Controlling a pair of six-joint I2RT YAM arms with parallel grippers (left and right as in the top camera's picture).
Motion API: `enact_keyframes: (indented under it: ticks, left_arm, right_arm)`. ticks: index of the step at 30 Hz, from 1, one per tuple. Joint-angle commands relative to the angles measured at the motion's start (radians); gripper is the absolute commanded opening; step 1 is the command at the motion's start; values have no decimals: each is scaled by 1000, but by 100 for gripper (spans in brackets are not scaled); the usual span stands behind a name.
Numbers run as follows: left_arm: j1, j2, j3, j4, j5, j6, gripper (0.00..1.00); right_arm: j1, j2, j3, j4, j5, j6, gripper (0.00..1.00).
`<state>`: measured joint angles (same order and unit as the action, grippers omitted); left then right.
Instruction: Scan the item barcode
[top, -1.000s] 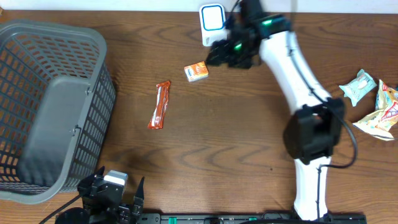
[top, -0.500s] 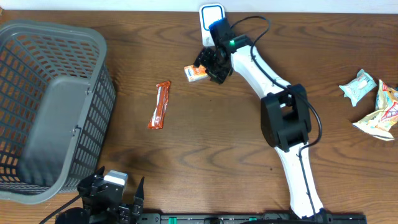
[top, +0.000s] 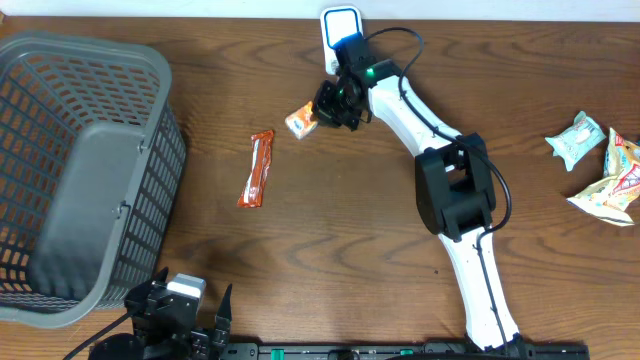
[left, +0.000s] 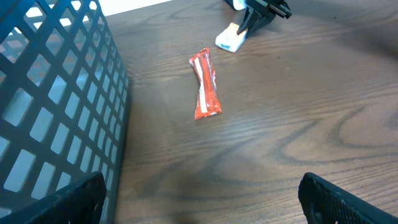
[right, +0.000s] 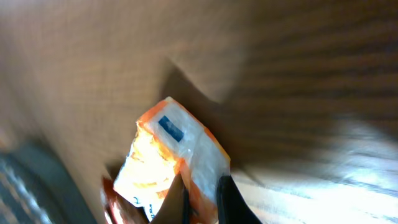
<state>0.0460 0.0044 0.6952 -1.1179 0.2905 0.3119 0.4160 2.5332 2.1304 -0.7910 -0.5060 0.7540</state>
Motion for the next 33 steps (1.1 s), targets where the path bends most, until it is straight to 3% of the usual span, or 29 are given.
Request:
enact_keyframes:
  ticks: [1,3,5,12,13,14,17,22,33]
  left_arm:
    - [5,-1,4,3,12,5,98]
    - [5,-1,4,3,12,5,98]
    - [5,-1,4,3,12,6,98]
    - [5,-1,4,3,13,6,98]
    - [5,-1,4,3,12,6,98]
    - [5,-1,4,3,12,5,98]
    - [5,-1,4,3,12,6,98]
    - [5,-1,4,3,12,6,98]
    - [5,-1,4,3,12,5,98]
  right_arm:
    - [-41,-4,-11,-38,-314,-389,1]
    - [-69,-20,-11,-96,-631,-685,1]
    - [-100,-21,-12,-273,-909,-1023,1]
    - [-119,-20,-32,-808,-953,-1793,1]
    - [-114,-19,-32,-846,-957,-1857,1]
    - [-102,-20,-33,-911,-967,-2010,1]
    - [-68,-20,-38,-911,-1003,-2186,1]
    - [-20,-22,-32,-911,-1056,-2306,1]
    - [104,-43,-32,-911,-989,-2061,1]
